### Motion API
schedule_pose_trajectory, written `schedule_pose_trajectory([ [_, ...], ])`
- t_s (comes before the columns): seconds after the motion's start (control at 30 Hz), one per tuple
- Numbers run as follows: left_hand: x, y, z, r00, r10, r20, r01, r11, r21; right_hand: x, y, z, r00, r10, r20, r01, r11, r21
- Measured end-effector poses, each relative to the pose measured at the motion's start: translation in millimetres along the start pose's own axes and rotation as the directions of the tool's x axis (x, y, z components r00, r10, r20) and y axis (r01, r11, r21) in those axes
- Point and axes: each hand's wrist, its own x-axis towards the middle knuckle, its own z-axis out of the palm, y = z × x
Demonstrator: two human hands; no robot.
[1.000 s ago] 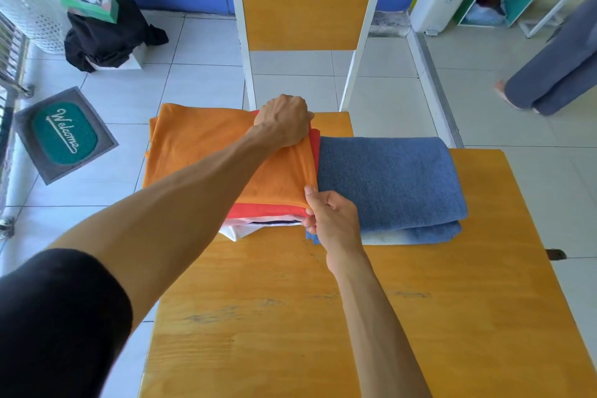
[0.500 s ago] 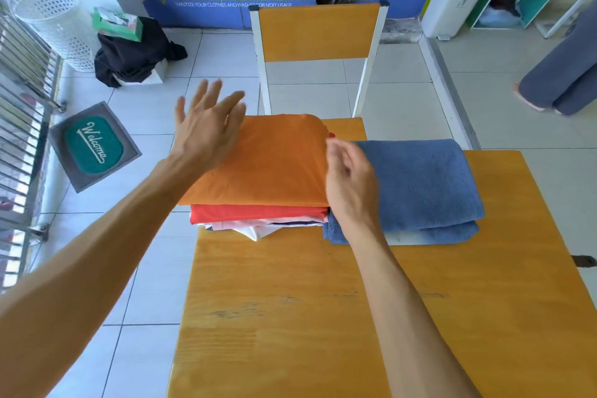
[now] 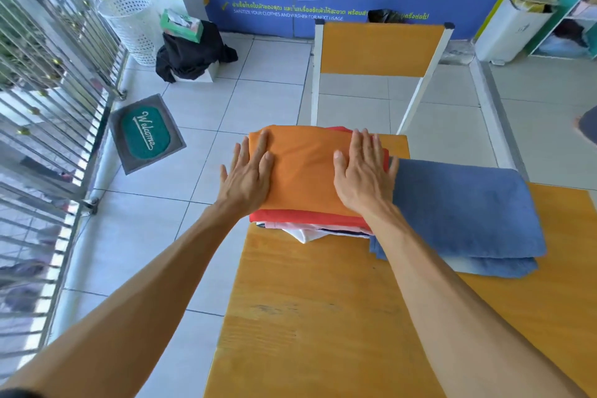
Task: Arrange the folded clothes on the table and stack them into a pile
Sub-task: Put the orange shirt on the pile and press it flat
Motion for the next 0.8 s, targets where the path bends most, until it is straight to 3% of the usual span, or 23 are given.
schedule_pose_trajectory([
  [0.13,5,12,-8,0.991,-0.12,0.064,0.127,0.984,-0.123,6,-11,-19,0.994,0.073,0.086,-0.063,0.992,-0.111],
  [0.2,7,28,-14,0.991,-0.09,-0.099,0.092,0.995,0.025,13,-24,-32,1.0,-0.015,0.023,0.019,0.987,-0.161],
  [0.27,9,47,-15,0.964,0.059,-0.26,-0.003,0.977,0.211,17,-35,-31,0.991,-0.132,-0.023,0.127,0.982,-0.138],
  [0.3,10,55,-12,0.955,0.132,-0.265,-0.06,0.963,0.262,17,-37,-26,0.987,-0.16,-0.015,0.157,0.98,-0.121],
  [0.43,10,65,19,0.969,0.227,-0.099,-0.181,0.922,0.344,13,-28,4,0.996,-0.091,-0.001,0.091,0.992,-0.083],
  [0.7,10,56,36,0.978,0.185,-0.101,-0.141,0.93,0.338,11,-29,21,0.997,-0.036,-0.062,0.032,0.997,-0.073],
  [0.8,11,58,35,0.983,0.167,-0.078,-0.132,0.935,0.33,14,-28,19,0.999,-0.032,-0.025,0.031,0.998,-0.056],
])
